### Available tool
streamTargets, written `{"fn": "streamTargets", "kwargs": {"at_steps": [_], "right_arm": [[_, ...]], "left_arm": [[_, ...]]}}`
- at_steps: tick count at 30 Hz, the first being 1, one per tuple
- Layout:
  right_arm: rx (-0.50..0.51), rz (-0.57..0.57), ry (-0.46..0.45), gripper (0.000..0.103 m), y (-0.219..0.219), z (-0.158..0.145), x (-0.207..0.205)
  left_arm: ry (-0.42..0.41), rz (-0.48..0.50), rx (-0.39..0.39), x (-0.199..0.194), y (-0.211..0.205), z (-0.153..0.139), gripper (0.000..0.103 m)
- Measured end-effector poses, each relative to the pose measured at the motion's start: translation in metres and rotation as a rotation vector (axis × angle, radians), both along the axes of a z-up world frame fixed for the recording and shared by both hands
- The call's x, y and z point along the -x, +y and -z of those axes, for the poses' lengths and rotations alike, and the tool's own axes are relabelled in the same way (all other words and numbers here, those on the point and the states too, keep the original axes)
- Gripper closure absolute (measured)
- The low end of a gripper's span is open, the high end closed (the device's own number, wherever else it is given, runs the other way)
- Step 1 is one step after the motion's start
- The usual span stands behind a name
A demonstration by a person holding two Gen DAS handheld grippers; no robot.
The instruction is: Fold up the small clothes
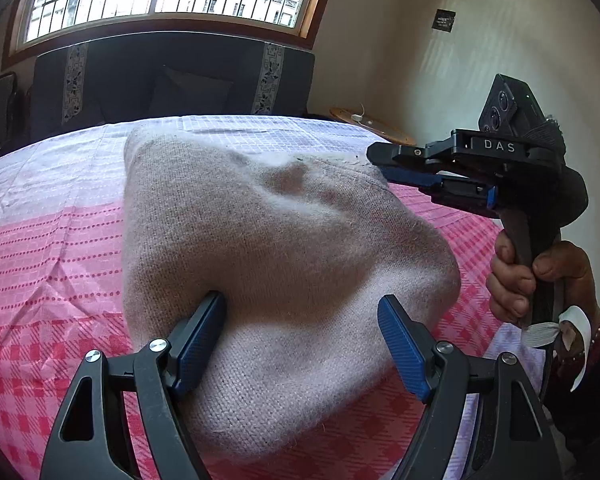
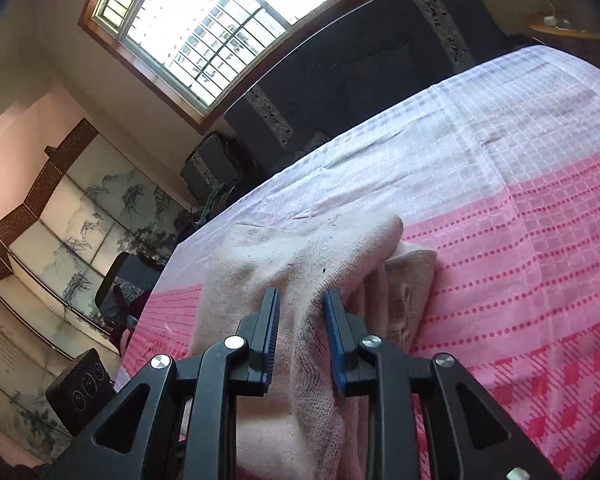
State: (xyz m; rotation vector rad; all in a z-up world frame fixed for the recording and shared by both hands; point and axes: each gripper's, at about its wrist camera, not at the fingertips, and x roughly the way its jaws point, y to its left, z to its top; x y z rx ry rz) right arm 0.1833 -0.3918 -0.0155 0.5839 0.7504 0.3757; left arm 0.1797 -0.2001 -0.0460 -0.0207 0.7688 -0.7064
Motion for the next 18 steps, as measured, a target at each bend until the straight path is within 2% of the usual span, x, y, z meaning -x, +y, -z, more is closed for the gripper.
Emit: {"fn": "streamTargets", "kwargs": {"at_steps": [2,5,7,10,13,15,16,18], "right_arm": [[0.135,-0.030,-0.002,0.080,0.020,-0.004,-0.011],[0.196,-0.051,0.023,0.080,0.031,0.001,-0.025],[0.227,-0.025,0.008,0.080,0.030,-0.006,-0.024],[0.388,0.083,0.027,0.080,0.026,-0.016,-0.016],[0.381,0.092,-0.009,0.080,0.023,-0.027,-0.011],[0.351,0.009,-0.050,0.078,0.033,-0.030,-0.014],[0.353,-0.020,-0.047,0.072,0.040,-0.029,-0.018],[0.361,-0.059,-0.035,0.068,0.051,-0.021,-0.028]], "left_arm": [[0.005,-0.003,0.004,-0.002,-0.001,-0.001,0.025],[0.001,-0.007,-0.009,0.001,-0.003,-0.001,0.025],[-0.008,-0.007,-0.026,0.002,-0.007,-0.001,0.025],[-0.018,-0.006,-0.046,0.005,-0.012,0.000,0.025],[-0.030,-0.004,-0.062,0.006,-0.017,0.001,0.025],[-0.034,-0.005,-0.070,0.008,-0.020,0.001,0.025],[-0.035,-0.005,-0.074,0.008,-0.021,0.002,0.025],[-0.037,-0.007,-0.079,0.009,-0.023,0.002,0.025]]}}
